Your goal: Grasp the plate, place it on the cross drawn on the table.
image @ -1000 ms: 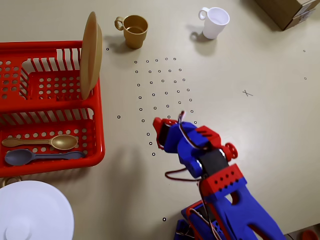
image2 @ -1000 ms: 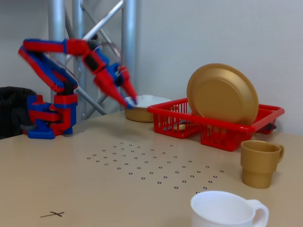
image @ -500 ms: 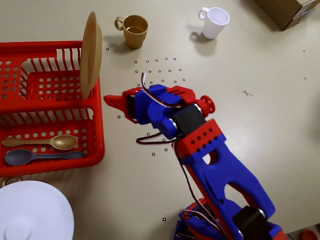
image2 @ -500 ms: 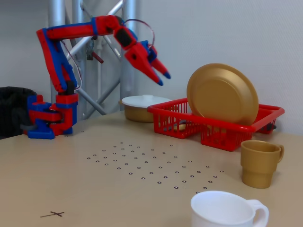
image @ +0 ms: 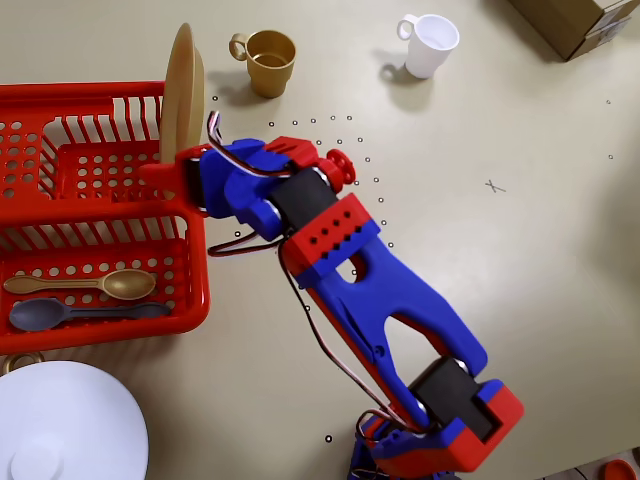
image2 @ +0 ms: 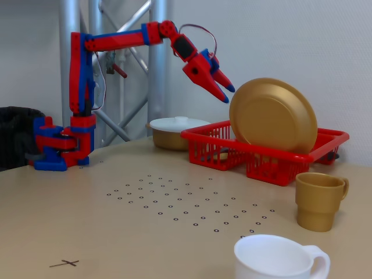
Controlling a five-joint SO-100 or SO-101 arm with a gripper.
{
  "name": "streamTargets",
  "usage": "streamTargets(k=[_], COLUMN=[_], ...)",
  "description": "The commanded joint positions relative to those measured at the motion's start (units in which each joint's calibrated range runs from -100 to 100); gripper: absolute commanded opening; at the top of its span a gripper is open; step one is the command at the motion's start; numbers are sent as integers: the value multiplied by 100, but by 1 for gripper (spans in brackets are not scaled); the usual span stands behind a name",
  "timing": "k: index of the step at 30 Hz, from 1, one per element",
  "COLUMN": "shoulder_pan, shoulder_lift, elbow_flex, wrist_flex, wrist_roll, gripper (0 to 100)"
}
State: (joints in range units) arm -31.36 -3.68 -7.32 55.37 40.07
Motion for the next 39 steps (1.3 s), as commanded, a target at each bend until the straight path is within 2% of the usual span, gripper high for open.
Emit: streamTargets(k=[1, 19, 27, 30, 39], shoulder_pan=[229, 602, 494, 458, 372], shoulder_lift=[-89, 1137, 1095, 1095, 942], elbow_flex=[-637, -1706, -1552, -1570, -1398], wrist_flex=[-132, -591, -800, -817, -817], wrist_roll=[132, 171, 283, 269, 376], gripper=[30, 28, 20, 10, 5])
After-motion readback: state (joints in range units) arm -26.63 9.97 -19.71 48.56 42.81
